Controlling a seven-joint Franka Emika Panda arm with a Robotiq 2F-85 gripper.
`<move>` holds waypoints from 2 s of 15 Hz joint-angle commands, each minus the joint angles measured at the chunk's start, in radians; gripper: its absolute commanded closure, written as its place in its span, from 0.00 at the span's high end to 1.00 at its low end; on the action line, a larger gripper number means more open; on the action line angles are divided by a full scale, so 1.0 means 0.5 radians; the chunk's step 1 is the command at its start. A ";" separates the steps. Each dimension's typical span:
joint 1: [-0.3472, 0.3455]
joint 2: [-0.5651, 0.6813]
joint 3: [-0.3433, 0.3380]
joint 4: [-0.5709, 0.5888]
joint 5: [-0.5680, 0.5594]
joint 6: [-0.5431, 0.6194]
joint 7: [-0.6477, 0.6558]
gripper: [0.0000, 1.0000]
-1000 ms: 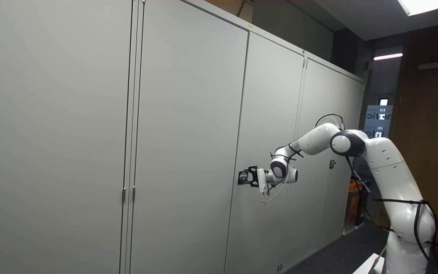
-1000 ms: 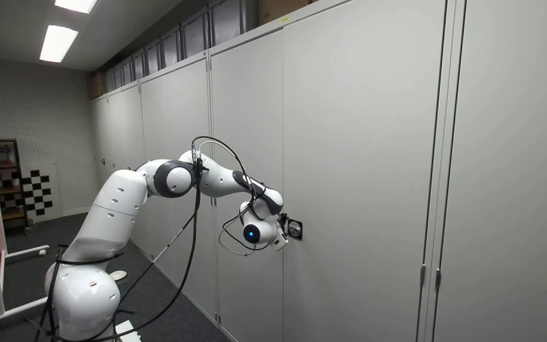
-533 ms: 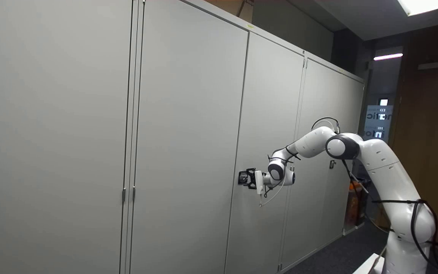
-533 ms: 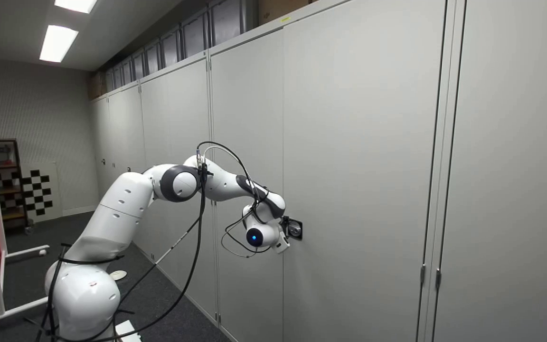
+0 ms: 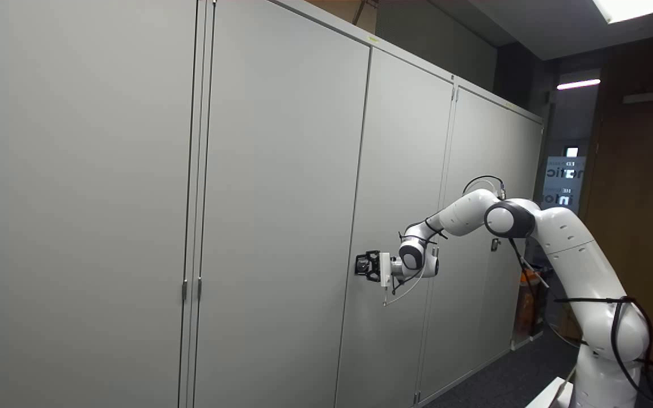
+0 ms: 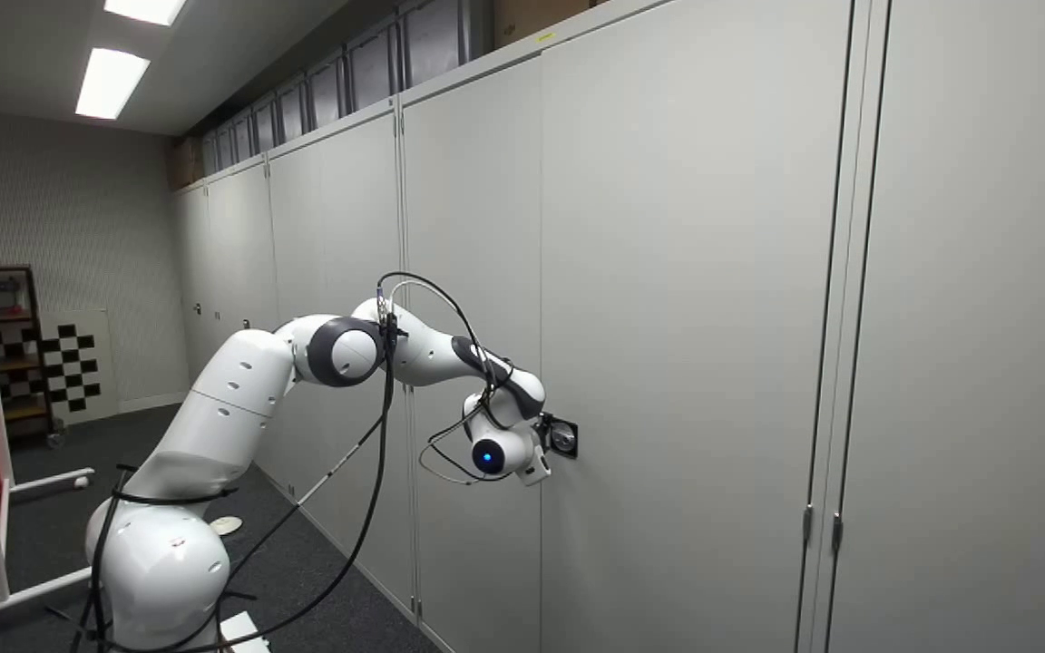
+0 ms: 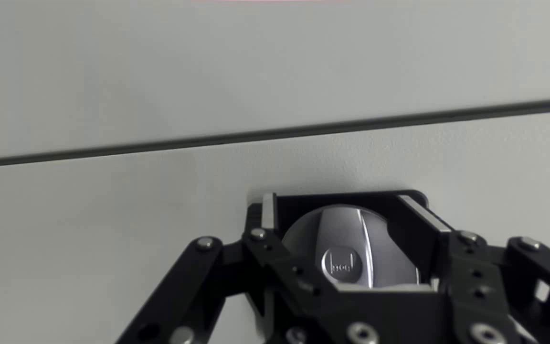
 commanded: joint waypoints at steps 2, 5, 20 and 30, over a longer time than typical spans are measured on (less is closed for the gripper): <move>-0.026 -0.013 0.003 0.014 -0.055 -0.073 0.149 0.70; -0.027 -0.014 -0.004 0.013 -0.051 -0.073 0.173 0.70; -0.068 -0.028 -0.058 0.003 -0.023 -0.099 0.147 0.72; -0.047 0.006 -0.068 0.036 0.002 -0.083 0.073 0.30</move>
